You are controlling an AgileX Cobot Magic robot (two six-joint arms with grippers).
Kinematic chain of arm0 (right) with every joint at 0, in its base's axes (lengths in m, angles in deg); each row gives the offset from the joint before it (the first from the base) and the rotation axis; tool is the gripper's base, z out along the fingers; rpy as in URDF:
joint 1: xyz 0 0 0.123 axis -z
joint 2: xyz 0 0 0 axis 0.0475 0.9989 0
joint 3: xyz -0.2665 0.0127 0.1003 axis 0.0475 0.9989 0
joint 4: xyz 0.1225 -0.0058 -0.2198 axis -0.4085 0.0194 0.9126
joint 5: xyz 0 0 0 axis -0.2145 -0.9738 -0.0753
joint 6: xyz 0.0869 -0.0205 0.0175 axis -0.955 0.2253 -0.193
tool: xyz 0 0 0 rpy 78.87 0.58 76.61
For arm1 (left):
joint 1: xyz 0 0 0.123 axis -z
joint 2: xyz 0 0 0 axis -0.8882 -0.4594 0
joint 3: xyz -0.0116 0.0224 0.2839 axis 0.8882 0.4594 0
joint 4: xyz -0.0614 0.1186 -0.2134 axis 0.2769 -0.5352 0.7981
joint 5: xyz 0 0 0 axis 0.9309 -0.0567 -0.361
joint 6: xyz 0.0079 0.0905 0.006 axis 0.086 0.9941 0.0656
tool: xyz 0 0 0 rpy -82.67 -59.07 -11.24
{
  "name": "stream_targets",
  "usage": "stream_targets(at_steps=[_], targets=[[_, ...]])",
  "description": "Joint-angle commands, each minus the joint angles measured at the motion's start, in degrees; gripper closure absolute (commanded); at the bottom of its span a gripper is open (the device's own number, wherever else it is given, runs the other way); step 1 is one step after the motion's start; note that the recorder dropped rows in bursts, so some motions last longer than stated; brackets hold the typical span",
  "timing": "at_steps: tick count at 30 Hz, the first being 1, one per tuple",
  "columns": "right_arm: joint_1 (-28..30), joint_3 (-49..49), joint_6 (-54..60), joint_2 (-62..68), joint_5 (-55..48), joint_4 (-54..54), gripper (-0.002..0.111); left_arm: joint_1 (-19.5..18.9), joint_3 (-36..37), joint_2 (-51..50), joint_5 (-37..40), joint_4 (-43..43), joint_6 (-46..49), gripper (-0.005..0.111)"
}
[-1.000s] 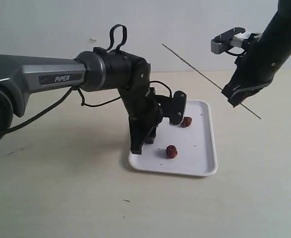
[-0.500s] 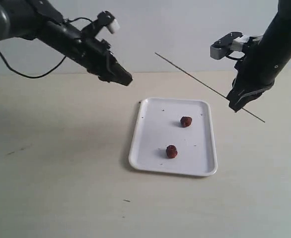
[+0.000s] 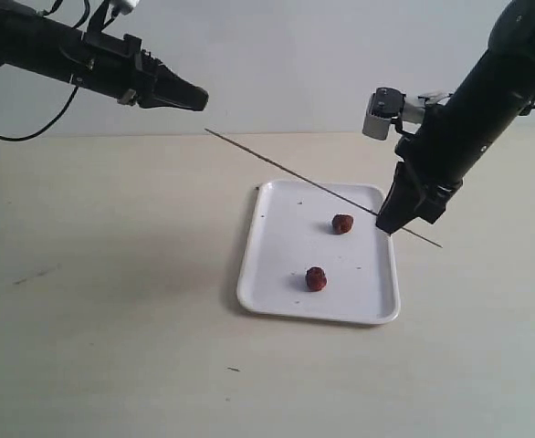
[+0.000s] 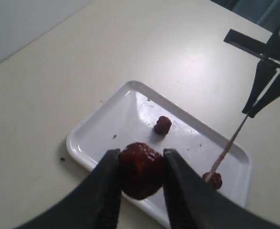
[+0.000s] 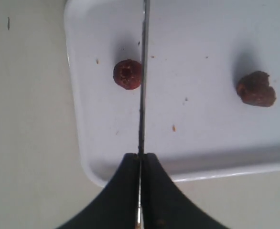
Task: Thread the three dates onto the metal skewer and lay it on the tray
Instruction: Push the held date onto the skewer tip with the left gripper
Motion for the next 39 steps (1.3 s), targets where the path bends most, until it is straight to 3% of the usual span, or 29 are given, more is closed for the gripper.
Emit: stream_targets(at_steps=[1,18,39], targets=[[0.4,0.1,1.1,-0.2,4.1,-1.2,0.108,0.2,-0.4,0.6,0.4,-0.8,-0.9,0.077],[0.4,0.1,0.0,-0.2,6.4,-1.3,0.108,0.4,-0.2,0.6,0.4,-0.7,-2.9,0.077],[0.4,0.1,0.7,-0.2,10.1,-5.0,0.108,5.9,-0.2,0.6,0.4,-0.6,-1.6,0.077]])
